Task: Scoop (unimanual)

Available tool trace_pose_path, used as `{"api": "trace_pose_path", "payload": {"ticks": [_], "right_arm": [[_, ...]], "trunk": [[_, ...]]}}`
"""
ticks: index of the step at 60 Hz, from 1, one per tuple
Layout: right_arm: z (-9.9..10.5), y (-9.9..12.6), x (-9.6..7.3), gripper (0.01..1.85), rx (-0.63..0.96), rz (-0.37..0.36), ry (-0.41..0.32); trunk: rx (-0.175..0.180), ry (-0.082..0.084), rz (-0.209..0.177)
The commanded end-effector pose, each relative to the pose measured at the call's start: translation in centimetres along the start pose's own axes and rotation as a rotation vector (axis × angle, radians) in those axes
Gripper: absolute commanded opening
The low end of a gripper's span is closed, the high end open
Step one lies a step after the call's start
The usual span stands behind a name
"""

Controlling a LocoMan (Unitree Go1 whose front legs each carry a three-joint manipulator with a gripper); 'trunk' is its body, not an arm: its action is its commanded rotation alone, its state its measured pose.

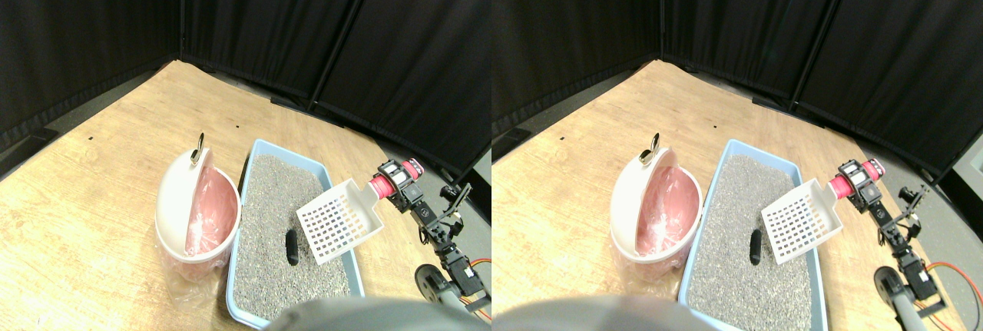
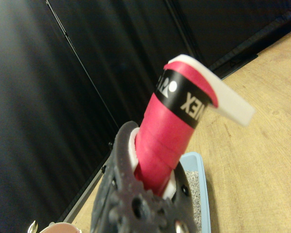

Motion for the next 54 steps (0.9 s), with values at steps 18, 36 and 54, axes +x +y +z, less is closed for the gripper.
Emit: {"api": "trace_pose_path", "payload": {"ticks": [18,36,54], "right_arm": [[1.7,0.2,0.9,0.06,-0.095,-0.015,-0.065],[2.2,0.7,1.2,0.06,-0.224,0.009,-0.049],[2.4,1.2,0.8,0.06,-0.280,0.091,-0.017]], "trunk": [[-0.030,0.027,0.033],[-0.034,0.032,0.028],[-0.038,0.040,0.023]]}}
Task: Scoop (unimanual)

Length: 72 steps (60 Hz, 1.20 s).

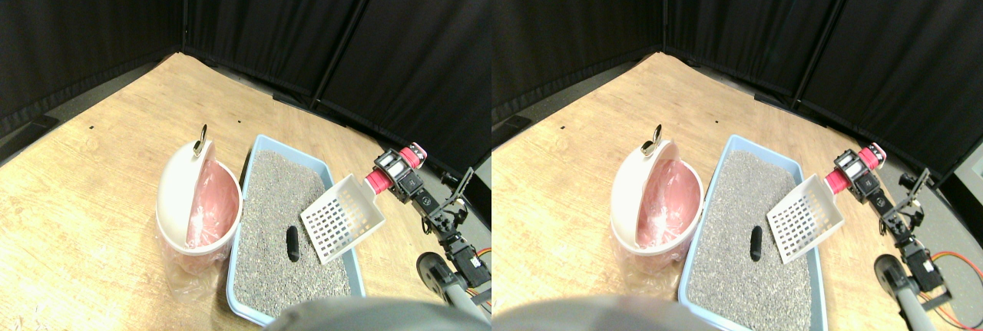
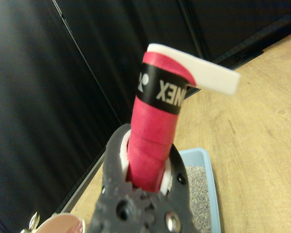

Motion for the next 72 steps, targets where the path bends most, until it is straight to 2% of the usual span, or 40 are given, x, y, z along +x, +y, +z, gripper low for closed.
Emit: {"api": "trace_pose_path", "payload": {"ticks": [1,11,18,19,46,52,55,59,68,72], "right_arm": [[1.2,0.0,0.1,0.06,-0.022,0.013,-0.066],[1.2,0.4,0.1,0.06,-0.040,0.065,-0.106],[1.2,1.1,0.0,0.06,-0.065,0.085,-0.111],[1.2,1.3,0.0,0.06,-0.068,0.086,-0.109],[0.2,1.8,0.8,0.06,-0.107,0.036,-0.068],[0.0,2.1,0.8,0.06,-0.115,0.043,-0.063],[0.0,2.9,0.5,0.06,-0.065,0.050,-0.050],[-0.1,4.5,0.0,0.06,-0.031,0.071,-0.042],[-0.9,8.1,-0.1,0.06,0.069,0.088,-0.034],[-1.4,9.7,0.0,0.06,0.106,0.087,0.007]], "trunk": [[-0.019,0.022,0.012],[-0.017,0.031,0.006],[-0.019,0.028,0.006],[-0.017,0.032,0.007],[-0.017,0.033,0.007],[-0.019,0.038,0.011],[-0.020,0.039,0.013],[-0.027,0.050,0.023],[-0.032,0.055,0.043],[-0.035,0.060,0.049]]}}
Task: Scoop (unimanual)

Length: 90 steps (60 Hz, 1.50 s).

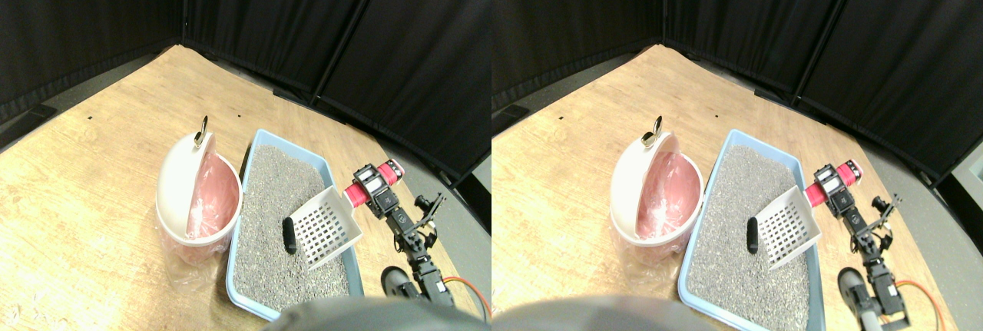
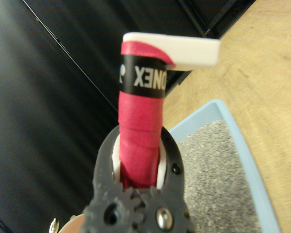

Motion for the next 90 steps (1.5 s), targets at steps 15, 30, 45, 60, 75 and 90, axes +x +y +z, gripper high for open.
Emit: {"api": "trace_pose_path", "payload": {"ticks": [15,30,45,60,75,90], "right_arm": [[-2.2,4.6,0.6,0.06,0.086,0.085,0.020],[-1.4,3.7,1.3,0.07,0.110,0.055,0.029],[-1.7,0.7,1.4,0.06,0.369,-0.109,-0.021],[-2.7,-1.5,0.6,0.06,0.509,-0.280,0.007],[-3.0,-2.4,-0.7,0.06,0.636,-0.364,0.002],[-3.6,-3.4,-1.6,0.06,0.801,-0.451,-0.027]], "trunk": [[-0.033,0.038,0.041],[-0.039,0.034,0.043],[-0.024,0.026,0.034],[0.002,0.015,0.009],[0.017,0.004,-0.012],[0.029,-0.013,-0.023]]}}
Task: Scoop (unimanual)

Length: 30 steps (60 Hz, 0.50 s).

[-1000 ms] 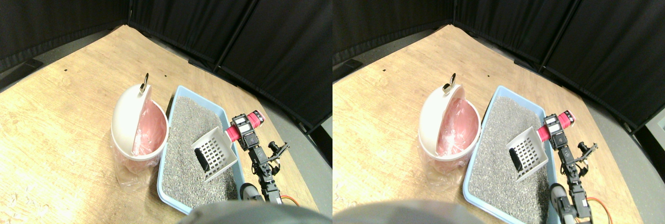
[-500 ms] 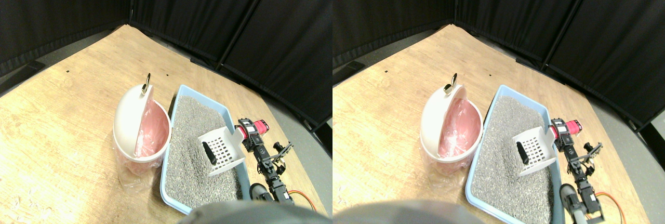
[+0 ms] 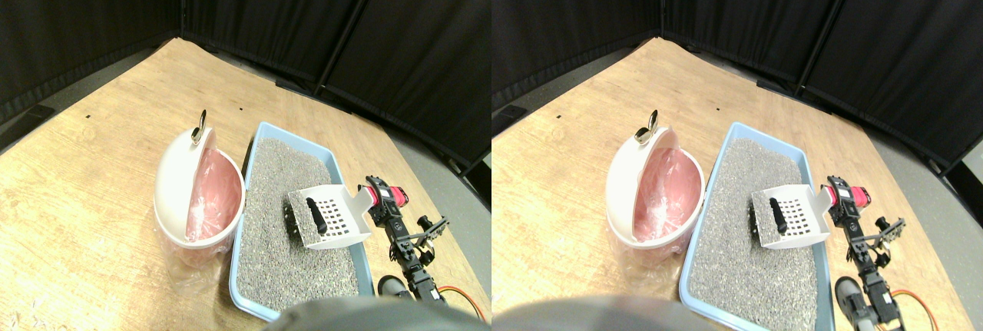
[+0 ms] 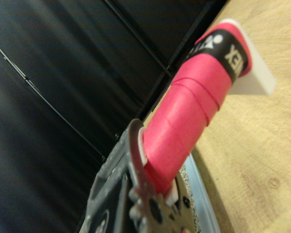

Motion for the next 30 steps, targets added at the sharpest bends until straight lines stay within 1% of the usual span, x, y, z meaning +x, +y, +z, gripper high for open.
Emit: {"api": "trace_pose_path", "payload": {"ticks": [1,2,3,5,6,8,9,11,13,18,21,28,30], "right_arm": [[1.3,0.3,0.0,0.06,0.092,0.010,-0.096],[1.2,0.1,0.0,0.06,0.130,0.005,-0.102],[1.2,0.1,0.0,0.06,0.130,0.005,-0.102],[1.0,0.0,-0.1,0.06,0.200,-0.019,-0.102],[1.0,0.0,-0.1,0.06,0.219,-0.014,-0.103],[1.0,0.0,-0.2,0.06,0.229,-0.019,-0.105],[1.0,0.0,-0.3,0.06,0.268,-0.048,-0.114],[1.0,-0.1,-0.3,0.06,0.279,-0.045,-0.114],[1.1,0.0,-0.4,0.06,0.312,-0.073,-0.121],[1.5,0.0,-0.4,0.06,0.376,-0.073,-0.123],[2.0,0.0,-0.3,0.06,0.417,-0.068,-0.121],[2.7,0.0,-0.2,0.06,0.427,-0.043,-0.126],[3.2,0.1,-0.1,0.06,0.453,-0.036,-0.131]], "trunk": [[-0.002,-0.034,-0.007],[-0.001,-0.036,-0.008],[0.000,-0.037,-0.008],[0.002,-0.039,-0.009],[0.003,-0.041,-0.010],[0.004,-0.042,-0.010],[0.004,-0.042,-0.010],[0.005,-0.043,-0.011],[0.007,-0.044,-0.013],[0.008,-0.045,-0.015],[0.006,-0.051,-0.017],[0.000,-0.053,-0.016],[-0.002,-0.054,-0.016]]}}
